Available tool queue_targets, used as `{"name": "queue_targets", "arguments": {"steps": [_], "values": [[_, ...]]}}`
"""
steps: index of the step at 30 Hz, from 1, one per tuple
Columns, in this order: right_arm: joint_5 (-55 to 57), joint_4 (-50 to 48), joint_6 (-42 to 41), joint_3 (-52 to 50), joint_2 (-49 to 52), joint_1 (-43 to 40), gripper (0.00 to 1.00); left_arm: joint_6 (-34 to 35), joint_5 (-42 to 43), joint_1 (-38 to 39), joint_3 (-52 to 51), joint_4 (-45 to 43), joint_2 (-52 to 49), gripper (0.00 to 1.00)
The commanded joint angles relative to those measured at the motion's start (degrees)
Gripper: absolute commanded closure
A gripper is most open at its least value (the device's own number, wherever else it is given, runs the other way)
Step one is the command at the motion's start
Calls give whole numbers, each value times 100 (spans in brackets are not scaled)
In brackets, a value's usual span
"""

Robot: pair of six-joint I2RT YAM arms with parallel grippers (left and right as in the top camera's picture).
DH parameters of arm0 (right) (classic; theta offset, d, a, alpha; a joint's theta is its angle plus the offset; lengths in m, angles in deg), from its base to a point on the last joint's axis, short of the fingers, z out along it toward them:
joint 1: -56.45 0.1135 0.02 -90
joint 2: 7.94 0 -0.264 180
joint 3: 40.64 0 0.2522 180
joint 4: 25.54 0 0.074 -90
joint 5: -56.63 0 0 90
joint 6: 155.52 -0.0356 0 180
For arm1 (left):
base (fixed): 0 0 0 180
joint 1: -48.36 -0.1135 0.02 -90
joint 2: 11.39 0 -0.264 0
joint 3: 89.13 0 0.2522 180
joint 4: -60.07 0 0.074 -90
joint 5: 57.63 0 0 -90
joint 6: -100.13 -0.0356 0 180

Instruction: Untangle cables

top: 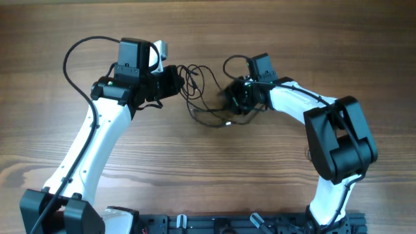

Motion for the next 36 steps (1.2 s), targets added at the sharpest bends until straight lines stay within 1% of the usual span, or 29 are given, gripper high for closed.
{"name": "queue_targets", "arguments": {"steps": [1,2,4,6,8,10,11,12,13,15,17,18,20,23,24,26,29,31,32,33,34,36], "values": [[957,210,282,-223,442,-142,34,-131,-413,-155,15,76,151,96],[957,203,339,-223,442,-179,24,-131,-413,-225,15,74,164,96],[955,221,343,-223,442,-247,24,-131,-415,-343,15,74,199,96],[990,310,341,-223,442,-262,28,-131,-413,-428,15,63,275,96],[1023,326,358,-223,442,-260,38,-127,-411,-487,15,63,398,96],[1019,295,354,-223,442,-256,44,-129,-341,-472,15,72,507,96],[1016,280,354,-223,442,-249,57,-129,-225,-459,15,72,570,96],[1019,258,354,-223,442,-225,67,-127,-142,-459,15,70,614,96],[1019,210,356,-223,442,-188,74,-120,-103,-459,15,72,636,96],[1014,133,354,-223,442,-140,75,-111,-9,-459,15,74,636,96],[911,42,343,-223,442,-63,66,-111,197,-459,15,74,634,96],[839,28,337,-223,442,-24,64,-111,195,-459,15,74,634,96],[800,31,330,-223,442,37,63,-109,195,-459,15,72,634,96],[848,24,267,-223,466,146,64,-109,195,-459,15,72,634,96],[898,28,155,-223,485,166,76,-109,197,-459,15,74,634,96],[981,-39,149,-223,525,170,96,-107,249,-459,15,76,634,96],[949,-146,610,-216,520,131,96,-116,278,-461,15,133,634,96],[916,-186,1259,-214,361,9,96,-133,122,-461,15,264,632,96],[918,-85,1786,-214,57,-227,96,-131,-225,-461,13,457,632,96],[918,66,1980,-214,-179,-400,96,-131,-490,-461,13,605,625,96],[914,328,2323,-214,-638,-785,96,-131,-798,-461,13,782,608,96],[916,560,2813,-214,-1255,-1285,96,-131,-1123,-461,13,953,570,96]]}}
